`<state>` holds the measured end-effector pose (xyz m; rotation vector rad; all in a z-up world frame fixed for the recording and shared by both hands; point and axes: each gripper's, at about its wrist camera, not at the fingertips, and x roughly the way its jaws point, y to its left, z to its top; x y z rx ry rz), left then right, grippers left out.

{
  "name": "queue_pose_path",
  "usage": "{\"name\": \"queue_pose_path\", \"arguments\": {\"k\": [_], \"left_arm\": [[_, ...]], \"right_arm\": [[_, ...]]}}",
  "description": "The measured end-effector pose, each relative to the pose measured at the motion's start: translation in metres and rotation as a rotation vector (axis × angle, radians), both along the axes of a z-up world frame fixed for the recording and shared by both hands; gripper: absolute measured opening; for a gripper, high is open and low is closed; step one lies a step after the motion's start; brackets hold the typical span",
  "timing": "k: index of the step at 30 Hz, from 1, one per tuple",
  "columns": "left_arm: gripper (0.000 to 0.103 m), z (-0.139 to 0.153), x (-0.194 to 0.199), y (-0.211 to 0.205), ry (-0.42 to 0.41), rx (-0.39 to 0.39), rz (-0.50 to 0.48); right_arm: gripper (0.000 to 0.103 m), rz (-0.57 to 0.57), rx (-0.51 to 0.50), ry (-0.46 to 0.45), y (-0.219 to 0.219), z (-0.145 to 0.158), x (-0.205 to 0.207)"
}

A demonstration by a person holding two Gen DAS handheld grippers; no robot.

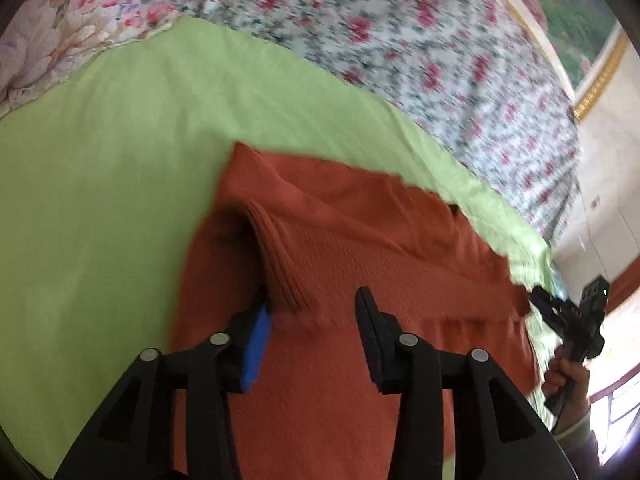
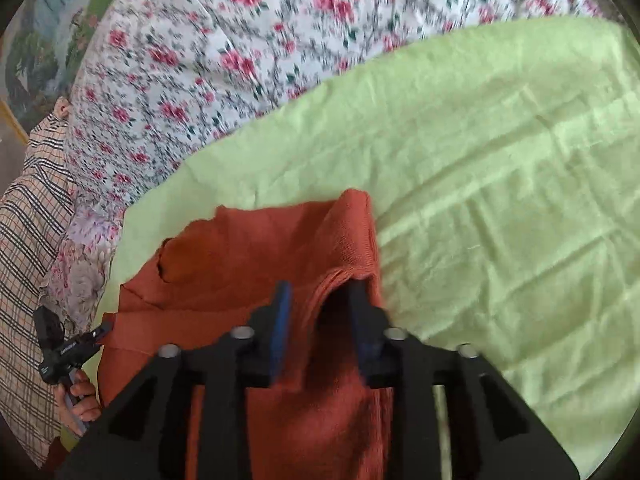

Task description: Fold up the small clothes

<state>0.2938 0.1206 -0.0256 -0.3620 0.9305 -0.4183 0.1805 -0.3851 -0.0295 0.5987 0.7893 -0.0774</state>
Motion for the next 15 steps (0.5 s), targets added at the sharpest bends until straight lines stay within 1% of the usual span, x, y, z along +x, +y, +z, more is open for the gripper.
{"name": "queue_pose_path", "arguments": {"k": [2, 3, 5, 6, 7, 8, 9, 10, 12, 15], "left_arm": [[0.047, -0.004, -0.02, -0.02, 0.007, -0.005, -0.072], [0.047, -0.006, -0.025, -0.027, 0.013, -0.004, -0.099], [0.048, -0.013, -0.032, -0.048, 0.028, 0.031, -0.141], [0.048, -0.014, -0.031, -0.057, 0.024, 0.061, -0.155], [0.048, -0.014, -0.029, -0.063, 0.015, 0.093, -0.167], [0.048, -0.013, -0.023, -0.068, 0.011, 0.121, -0.179], [0.047, -0.012, -0.014, -0.071, 0.016, 0.139, -0.19], [0.047, -0.01, -0.003, -0.072, 0.015, 0.15, -0.188], [0.047, -0.005, 0.023, -0.07, 0.009, 0.167, -0.166], [0.048, 0.002, 0.065, -0.055, 0.003, 0.193, -0.071]], "right_arm": [[0.041, 0.001, -0.013, -0.039, 0.013, 0.011, -0.016], [0.041, 0.027, -0.01, -0.05, 0.023, 0.015, -0.022], [0.041, 0.148, -0.003, -0.05, 0.053, 0.017, -0.026], [0.041, 0.237, -0.016, -0.022, 0.073, 0.013, -0.021], [0.041, 0.288, -0.035, 0.001, 0.086, 0.01, -0.018], [0.041, 0.356, -0.077, 0.038, 0.103, 0.005, -0.011], [0.041, 0.396, -0.115, 0.067, 0.113, 0.0, -0.004], [0.041, 0.43, -0.175, 0.106, 0.122, -0.007, 0.004], [0.041, 0.427, -0.238, 0.145, 0.122, -0.014, 0.018], [0.041, 0.331, -0.24, 0.141, 0.096, -0.012, 0.039]]}}
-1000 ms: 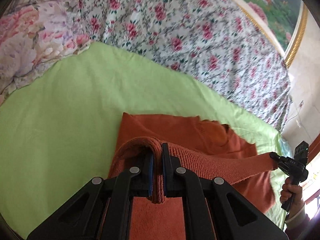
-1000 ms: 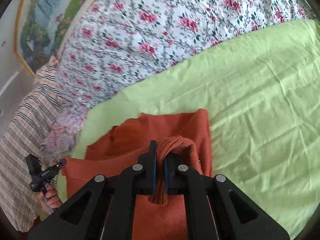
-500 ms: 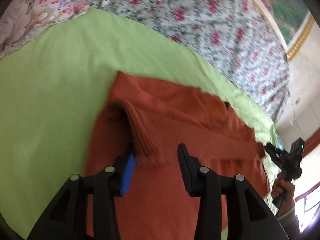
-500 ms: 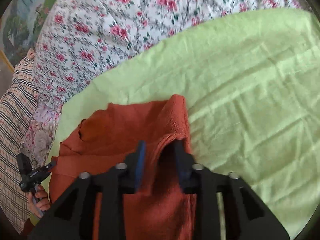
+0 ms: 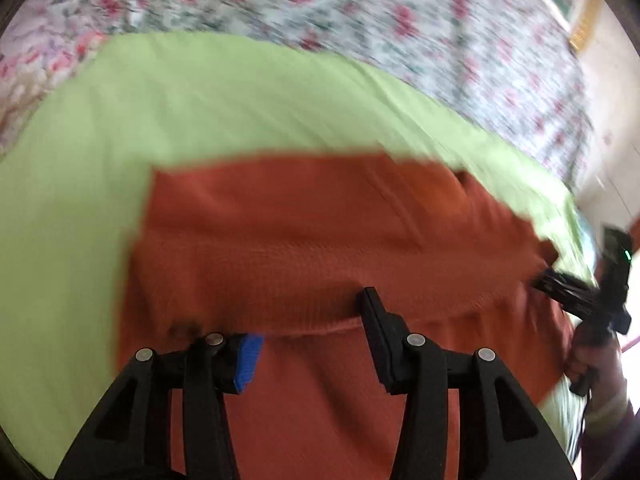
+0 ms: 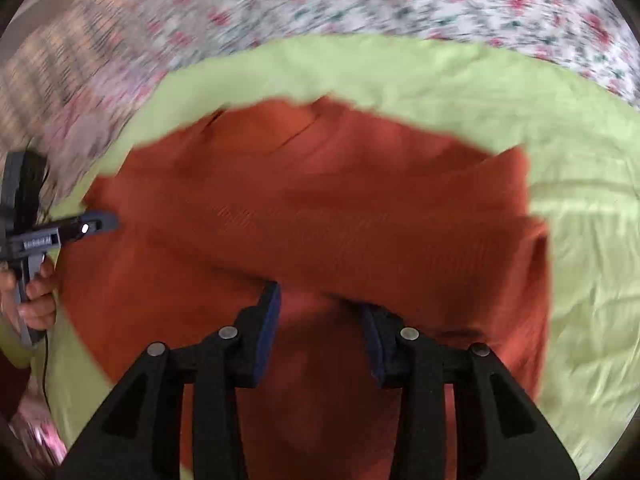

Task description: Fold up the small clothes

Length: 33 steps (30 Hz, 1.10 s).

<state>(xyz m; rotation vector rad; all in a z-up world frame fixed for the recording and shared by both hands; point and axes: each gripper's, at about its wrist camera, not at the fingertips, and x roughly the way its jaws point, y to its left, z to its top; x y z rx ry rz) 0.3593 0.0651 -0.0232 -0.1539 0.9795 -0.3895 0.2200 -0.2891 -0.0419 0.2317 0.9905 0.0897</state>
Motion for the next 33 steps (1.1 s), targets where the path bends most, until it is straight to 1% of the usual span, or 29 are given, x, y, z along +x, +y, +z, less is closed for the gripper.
{"name": "queue_pose_path", "arguments": {"k": [1, 3, 4, 5, 7, 9, 11, 13, 18, 20, 23, 26, 29, 31, 33], "left_arm": [[0.048, 0.003, 0.011, 0.006, -0.011, 0.004, 0.039], [0.049, 0.009, 0.025, 0.022, -0.027, -0.018, 0.115], [0.049, 0.012, 0.026, 0.031, -0.03, -0.048, 0.147], [0.05, 0.015, 0.023, 0.041, -0.033, -0.094, 0.173], [0.054, 0.017, 0.01, 0.051, -0.041, -0.146, 0.192], [0.055, 0.014, -0.014, 0.056, -0.04, -0.151, 0.199], [0.055, 0.006, -0.038, 0.059, -0.02, -0.167, 0.207], [0.055, -0.003, -0.071, 0.064, 0.004, -0.196, 0.209], [0.055, -0.009, -0.141, 0.068, 0.008, -0.237, 0.219], [0.055, -0.011, -0.167, 0.069, 0.019, -0.257, 0.226], [0.056, -0.017, -0.199, 0.071, 0.037, -0.288, 0.241], [0.058, -0.023, -0.22, 0.072, 0.053, -0.298, 0.246], [0.058, -0.031, -0.232, 0.071, 0.078, -0.296, 0.256], [0.058, -0.034, -0.239, 0.072, 0.074, -0.313, 0.275], [0.061, -0.035, -0.24, 0.07, 0.068, -0.32, 0.29]], "right_arm": [[0.041, -0.06, -0.019, -0.006, -0.012, 0.003, 0.007], [0.041, -0.168, -0.025, -0.032, -0.034, 0.011, 0.014], [0.041, -0.216, -0.008, -0.053, -0.046, 0.016, 0.013], [0.041, -0.259, 0.014, -0.066, -0.057, 0.02, 0.011], [0.041, -0.303, 0.045, -0.077, -0.069, 0.025, 0.0], [0.041, -0.297, 0.046, -0.081, -0.067, 0.028, -0.01], [0.041, -0.279, 0.05, -0.074, -0.061, 0.028, -0.024], [0.041, -0.269, 0.072, -0.068, -0.053, 0.026, -0.04], [0.043, -0.257, 0.133, -0.072, -0.025, 0.022, -0.074], [0.046, -0.265, 0.147, -0.073, -0.017, 0.019, -0.089], [0.046, -0.287, 0.167, -0.072, -0.01, 0.016, -0.11], [0.046, -0.305, 0.189, -0.072, -0.002, 0.016, -0.134], [0.047, -0.303, 0.191, -0.065, 0.002, 0.015, -0.142], [0.047, -0.298, 0.19, -0.058, 0.009, 0.015, -0.154], [0.047, -0.298, 0.191, -0.058, 0.011, 0.015, -0.157]]}}
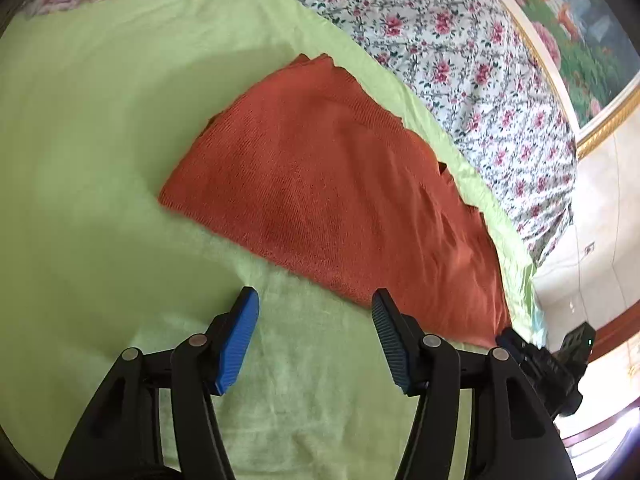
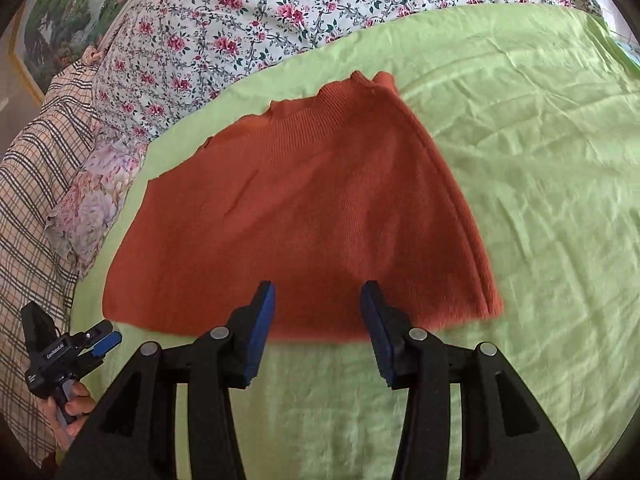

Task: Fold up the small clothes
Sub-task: 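Grasp the folded sweater edge with the left gripper and fold it over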

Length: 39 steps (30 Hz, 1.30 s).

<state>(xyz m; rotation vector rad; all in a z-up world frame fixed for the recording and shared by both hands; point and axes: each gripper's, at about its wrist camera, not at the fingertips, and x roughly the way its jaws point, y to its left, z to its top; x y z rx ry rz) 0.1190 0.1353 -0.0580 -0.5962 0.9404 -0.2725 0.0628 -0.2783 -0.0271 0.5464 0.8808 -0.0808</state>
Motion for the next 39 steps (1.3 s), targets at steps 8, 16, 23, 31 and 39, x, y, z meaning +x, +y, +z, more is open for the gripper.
{"name": "queue_pose_path", "arguments": {"k": [8, 16, 23, 31, 39], "left_arm": [[0.067, -0.005, 0.018, 0.002, -0.002, -0.033, 0.068], [0.052, -0.009, 0.061, 0.012, -0.03, -0.029, 0.188], [0.01, 0.015, 0.081, -0.011, -0.089, 0.054, 0.141], [0.009, 0.075, 0.083, -0.116, -0.248, 0.175, -0.097], [0.009, 0.037, 0.075, -0.232, -0.256, 0.377, -0.352]], "right_arm": [[0.05, 0.016, 0.01, -0.006, 0.01, 0.005, -0.012], [0.051, 0.038, 0.031, -0.021, 0.015, 0.008, -0.003], [0.051, 0.066, 0.055, -0.033, 0.008, 0.007, 0.019], [0.051, 0.083, 0.132, -0.035, -0.028, 0.009, 0.048], [0.065, 0.137, 0.295, -0.022, -0.056, 0.002, 0.087]]}}
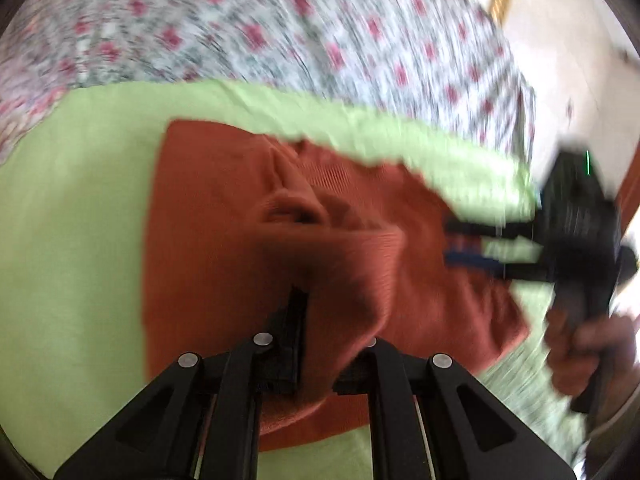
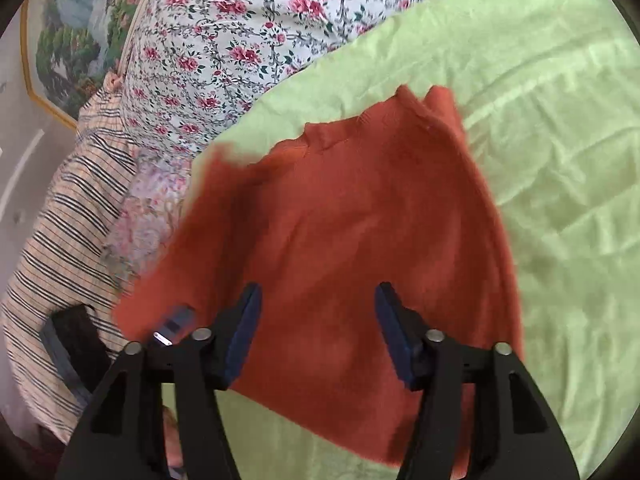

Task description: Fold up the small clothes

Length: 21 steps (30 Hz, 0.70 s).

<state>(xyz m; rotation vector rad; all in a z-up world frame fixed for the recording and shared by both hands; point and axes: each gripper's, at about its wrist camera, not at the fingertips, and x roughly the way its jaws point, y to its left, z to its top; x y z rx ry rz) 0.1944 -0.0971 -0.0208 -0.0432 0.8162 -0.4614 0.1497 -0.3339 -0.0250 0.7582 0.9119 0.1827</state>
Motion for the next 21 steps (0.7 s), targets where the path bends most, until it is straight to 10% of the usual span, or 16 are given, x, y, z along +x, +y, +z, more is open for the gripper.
{"name": "queue_pose_path", "arguments": {"k": [12, 16, 21], "left_arm": [[0.009, -0.009, -0.011, -0.015, -0.06, 0.115, -0.031], [0.009, 0.005, -0.02, -0.019, -0.1, 0.132, -0.054], [0.009, 0.03, -0.032, -0.041, -0.123, 0.056, -0.136]], "right_arm": [[0.067, 0.223, 0.121, 0.083, 0.062, -0.034, 0.114], [0.018, 0.237, 0.031, 0.078, 0.076, -0.029, 0.131], [0.016, 0.231, -0.039, -0.053, 0.059, 0.018, 0.107]]}}
